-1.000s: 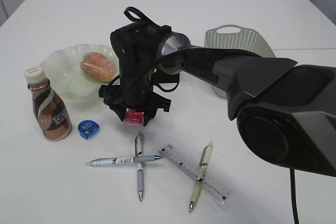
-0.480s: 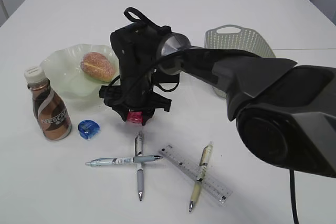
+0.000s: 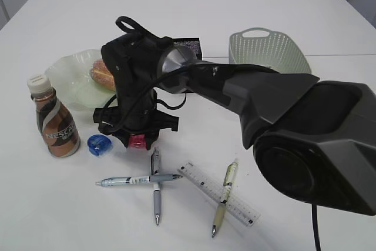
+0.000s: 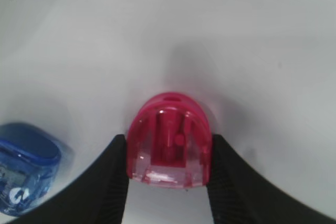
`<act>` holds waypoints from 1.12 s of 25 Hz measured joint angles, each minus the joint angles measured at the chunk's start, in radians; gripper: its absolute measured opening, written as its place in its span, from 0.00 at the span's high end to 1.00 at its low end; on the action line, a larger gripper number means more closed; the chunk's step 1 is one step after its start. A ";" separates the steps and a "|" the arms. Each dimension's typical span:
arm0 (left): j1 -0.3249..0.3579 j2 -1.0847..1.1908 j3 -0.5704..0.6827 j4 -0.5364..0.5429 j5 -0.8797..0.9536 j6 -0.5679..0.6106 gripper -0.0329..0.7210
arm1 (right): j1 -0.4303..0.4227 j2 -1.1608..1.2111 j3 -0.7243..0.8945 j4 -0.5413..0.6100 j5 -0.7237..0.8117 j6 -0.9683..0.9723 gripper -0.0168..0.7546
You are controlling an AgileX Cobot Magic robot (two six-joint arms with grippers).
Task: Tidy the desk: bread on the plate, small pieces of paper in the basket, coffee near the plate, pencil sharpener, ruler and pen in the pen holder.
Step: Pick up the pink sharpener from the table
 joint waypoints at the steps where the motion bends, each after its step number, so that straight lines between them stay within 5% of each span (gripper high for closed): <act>1: 0.000 0.000 0.000 -0.002 0.000 0.000 0.39 | 0.000 0.002 -0.005 -0.002 0.003 0.000 0.57; 28: 0.000 0.000 0.000 -0.012 0.000 0.001 0.39 | -0.002 0.002 -0.246 -0.066 0.024 -0.148 0.57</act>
